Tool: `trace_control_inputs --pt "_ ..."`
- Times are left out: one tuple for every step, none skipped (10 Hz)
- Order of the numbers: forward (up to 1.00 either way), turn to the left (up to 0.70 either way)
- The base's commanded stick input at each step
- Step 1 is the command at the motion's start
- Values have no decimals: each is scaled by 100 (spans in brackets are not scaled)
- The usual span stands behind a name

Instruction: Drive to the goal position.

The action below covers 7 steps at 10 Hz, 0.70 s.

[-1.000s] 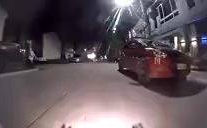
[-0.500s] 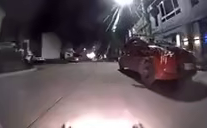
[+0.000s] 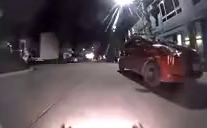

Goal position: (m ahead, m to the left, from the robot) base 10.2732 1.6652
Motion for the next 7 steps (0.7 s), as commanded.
trace_control_inputs --pt "60 -2" --pt "60 -2" --pt "60 -2" --pt "60 -8" --pt "60 -14" --pt "60 -15" --pt "60 -7"
